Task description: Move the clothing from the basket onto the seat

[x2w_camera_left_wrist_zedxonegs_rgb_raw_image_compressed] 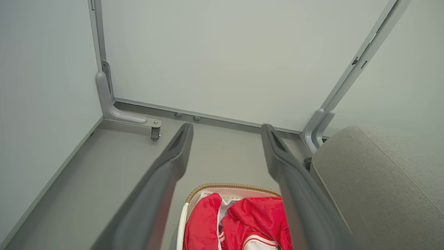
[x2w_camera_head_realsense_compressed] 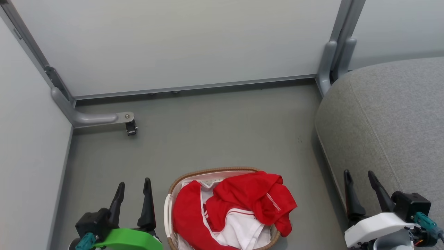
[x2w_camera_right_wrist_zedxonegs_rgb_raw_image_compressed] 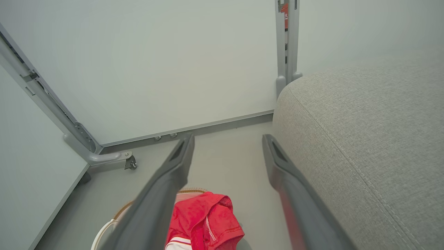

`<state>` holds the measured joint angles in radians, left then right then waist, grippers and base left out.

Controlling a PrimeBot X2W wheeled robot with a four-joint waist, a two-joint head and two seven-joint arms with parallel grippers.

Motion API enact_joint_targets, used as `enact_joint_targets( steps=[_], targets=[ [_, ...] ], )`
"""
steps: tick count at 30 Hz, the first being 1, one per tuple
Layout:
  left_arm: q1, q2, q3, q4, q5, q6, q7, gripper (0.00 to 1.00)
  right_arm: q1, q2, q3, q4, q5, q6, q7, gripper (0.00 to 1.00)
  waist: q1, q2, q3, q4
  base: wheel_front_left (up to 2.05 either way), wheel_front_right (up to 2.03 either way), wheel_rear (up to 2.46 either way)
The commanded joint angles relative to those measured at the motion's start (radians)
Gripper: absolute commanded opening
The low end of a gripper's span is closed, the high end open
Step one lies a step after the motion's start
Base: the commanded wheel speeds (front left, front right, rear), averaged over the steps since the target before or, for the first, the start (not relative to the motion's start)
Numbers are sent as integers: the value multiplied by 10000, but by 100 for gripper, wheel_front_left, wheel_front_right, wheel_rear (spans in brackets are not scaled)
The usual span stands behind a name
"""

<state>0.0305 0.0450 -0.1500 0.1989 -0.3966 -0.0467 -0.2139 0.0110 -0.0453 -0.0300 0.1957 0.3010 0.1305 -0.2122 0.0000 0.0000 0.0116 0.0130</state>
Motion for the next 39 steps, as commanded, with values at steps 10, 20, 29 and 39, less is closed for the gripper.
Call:
enact_joint_targets(
  steps=[10,20,29,39],
  targets=[
    [199,79,-103,154,819,89,-261,100,201,-65,77,-63,-980,3,-295,100,0,0,25,22,0,0,0],
    [270,83,-251,392,1396,106,-457,100,248,-74,107,-105,-1731,2,-462,100,0,0,53,65,0,0,0],
    [356,84,-318,511,1589,104,-523,100,396,-75,135,-130,-2053,2,-547,100,0,0,35,145,0,0,0],
    [409,83,-296,570,1603,57,-522,100,430,-75,196,-78,-2023,2,-547,100,0,0,-3,150,0,0,0]
  ],
)
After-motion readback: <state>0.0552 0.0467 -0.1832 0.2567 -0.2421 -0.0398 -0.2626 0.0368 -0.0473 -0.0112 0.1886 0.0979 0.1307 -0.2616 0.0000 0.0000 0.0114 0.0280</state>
